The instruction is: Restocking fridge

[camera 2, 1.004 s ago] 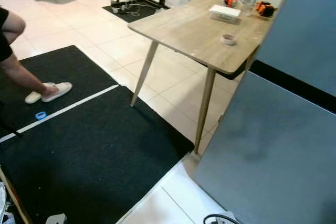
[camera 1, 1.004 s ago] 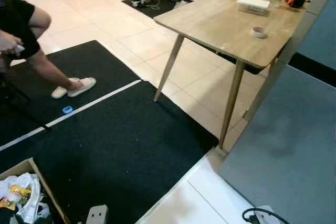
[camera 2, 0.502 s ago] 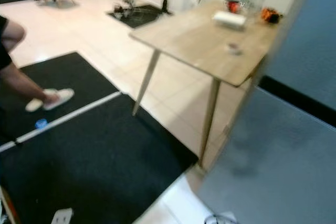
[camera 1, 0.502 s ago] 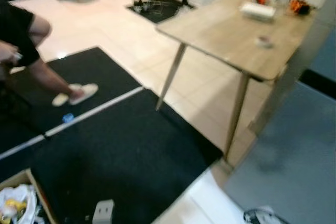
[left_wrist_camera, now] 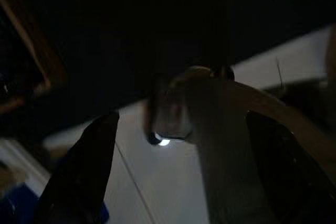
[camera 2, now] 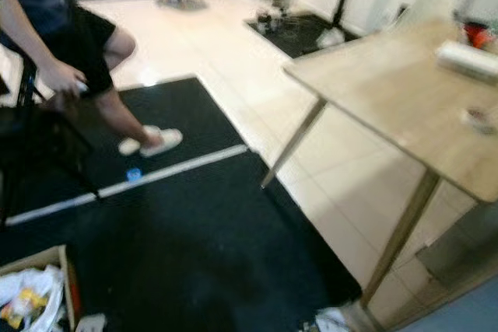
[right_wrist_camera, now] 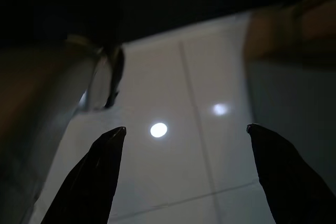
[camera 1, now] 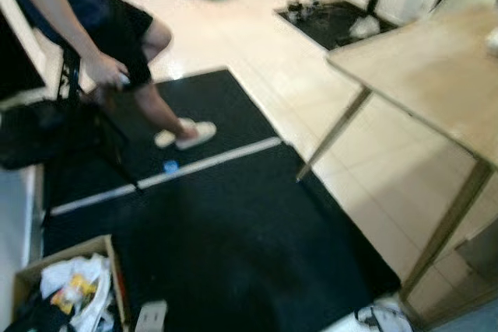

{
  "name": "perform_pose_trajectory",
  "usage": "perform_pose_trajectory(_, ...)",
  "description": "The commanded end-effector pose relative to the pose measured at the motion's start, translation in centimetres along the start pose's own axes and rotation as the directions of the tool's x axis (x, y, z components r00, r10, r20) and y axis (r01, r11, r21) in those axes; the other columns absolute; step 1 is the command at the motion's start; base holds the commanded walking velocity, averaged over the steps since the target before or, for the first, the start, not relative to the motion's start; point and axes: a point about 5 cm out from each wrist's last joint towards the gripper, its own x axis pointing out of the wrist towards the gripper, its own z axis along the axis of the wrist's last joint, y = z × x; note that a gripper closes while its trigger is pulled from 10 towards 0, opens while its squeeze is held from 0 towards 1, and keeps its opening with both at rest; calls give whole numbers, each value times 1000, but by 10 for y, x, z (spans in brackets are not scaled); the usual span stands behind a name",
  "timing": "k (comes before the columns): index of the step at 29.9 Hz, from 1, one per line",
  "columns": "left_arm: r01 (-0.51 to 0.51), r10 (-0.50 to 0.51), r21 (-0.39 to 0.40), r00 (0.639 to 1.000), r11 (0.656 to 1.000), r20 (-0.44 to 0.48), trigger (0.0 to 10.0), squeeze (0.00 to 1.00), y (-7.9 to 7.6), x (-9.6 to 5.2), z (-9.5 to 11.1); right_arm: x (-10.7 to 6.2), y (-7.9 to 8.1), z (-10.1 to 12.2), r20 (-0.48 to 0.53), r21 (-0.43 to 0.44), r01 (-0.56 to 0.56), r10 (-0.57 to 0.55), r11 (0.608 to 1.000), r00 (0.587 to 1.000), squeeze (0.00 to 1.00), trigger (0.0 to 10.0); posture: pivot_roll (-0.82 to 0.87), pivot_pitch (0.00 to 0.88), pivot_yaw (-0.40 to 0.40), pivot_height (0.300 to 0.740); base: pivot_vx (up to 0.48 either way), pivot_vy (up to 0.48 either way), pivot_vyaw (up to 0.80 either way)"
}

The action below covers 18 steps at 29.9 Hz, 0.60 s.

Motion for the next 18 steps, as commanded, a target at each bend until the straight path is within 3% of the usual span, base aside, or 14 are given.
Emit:
perform_pose_trajectory(1,23,-23,-3,997,1000,-70,10000,0,-5,-1,-17,-1,2,-10,-26,16,-1,2,1000,1000,0,10000,55,23,-91,740,311,0,0)
perform_pose_trajectory(18,26,-26,-2,997,1000,-70,10000,0,-6,-1,-16,-1,1,-10,-42,14,5,-4,1000,999,0,10000,54,21,-92,740,310,0,0)
